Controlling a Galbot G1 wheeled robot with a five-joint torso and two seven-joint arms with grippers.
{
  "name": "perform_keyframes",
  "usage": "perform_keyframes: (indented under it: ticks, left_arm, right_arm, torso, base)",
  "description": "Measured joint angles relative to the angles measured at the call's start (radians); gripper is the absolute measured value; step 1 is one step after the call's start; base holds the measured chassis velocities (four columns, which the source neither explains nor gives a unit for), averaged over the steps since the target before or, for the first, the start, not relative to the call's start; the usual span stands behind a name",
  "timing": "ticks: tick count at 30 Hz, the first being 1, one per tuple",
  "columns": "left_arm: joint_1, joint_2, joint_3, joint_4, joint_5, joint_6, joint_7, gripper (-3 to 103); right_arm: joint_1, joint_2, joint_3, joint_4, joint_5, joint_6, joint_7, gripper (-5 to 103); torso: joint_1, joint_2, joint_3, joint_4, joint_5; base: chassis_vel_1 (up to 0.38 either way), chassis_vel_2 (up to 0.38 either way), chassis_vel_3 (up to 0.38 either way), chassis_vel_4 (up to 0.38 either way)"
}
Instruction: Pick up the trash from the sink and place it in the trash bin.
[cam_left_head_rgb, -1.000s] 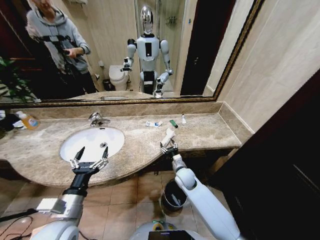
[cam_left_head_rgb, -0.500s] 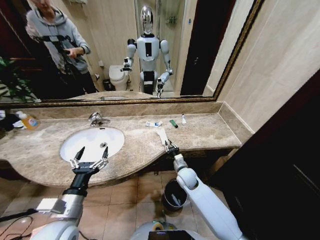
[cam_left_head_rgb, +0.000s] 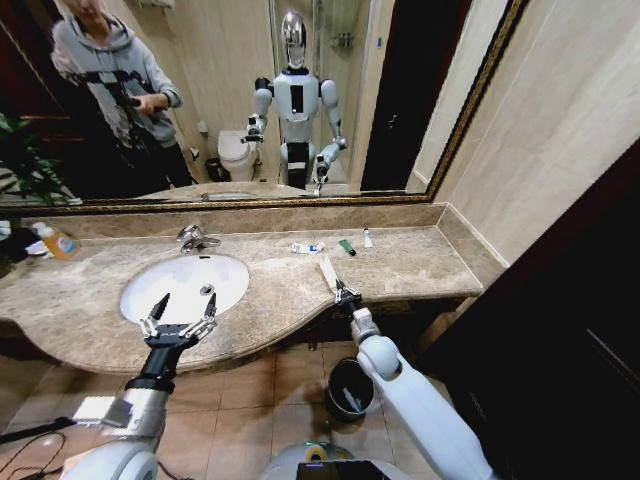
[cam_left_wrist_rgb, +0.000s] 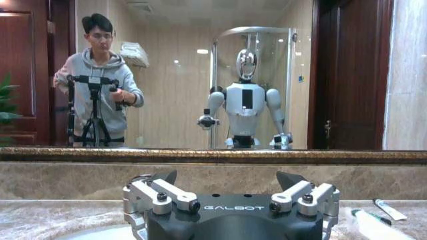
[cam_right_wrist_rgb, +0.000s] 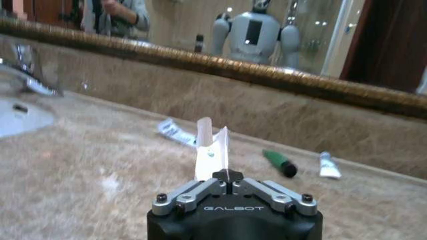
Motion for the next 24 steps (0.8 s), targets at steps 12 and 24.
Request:
perform_keyframes:
  ticks: [12, 24]
  left_arm:
    - [0.000, 0.000, 0.000, 0.000, 0.000, 0.000, 0.000, 100]
    - [0.000, 0.000, 0.000, 0.000, 0.000, 0.000, 0.000, 100]
  right_arm:
    - [-0.309, -0.119, 0.204, 0.246, 0.099, 0.202, -0.004, 0]
    - [-0.727, -0.043, 0.280, 0.221, -0.114, 0.397, 0.008, 0]
  torso:
    - [0.000, 0.000, 0.000, -0.0002, 0.0000]
    - [0.000, 0.000, 0.000, -0.0003, 0.0000]
  base:
    - [0.000, 0.000, 0.000, 0.000]
    - [0.000, 0.000, 0.000, 0.000]
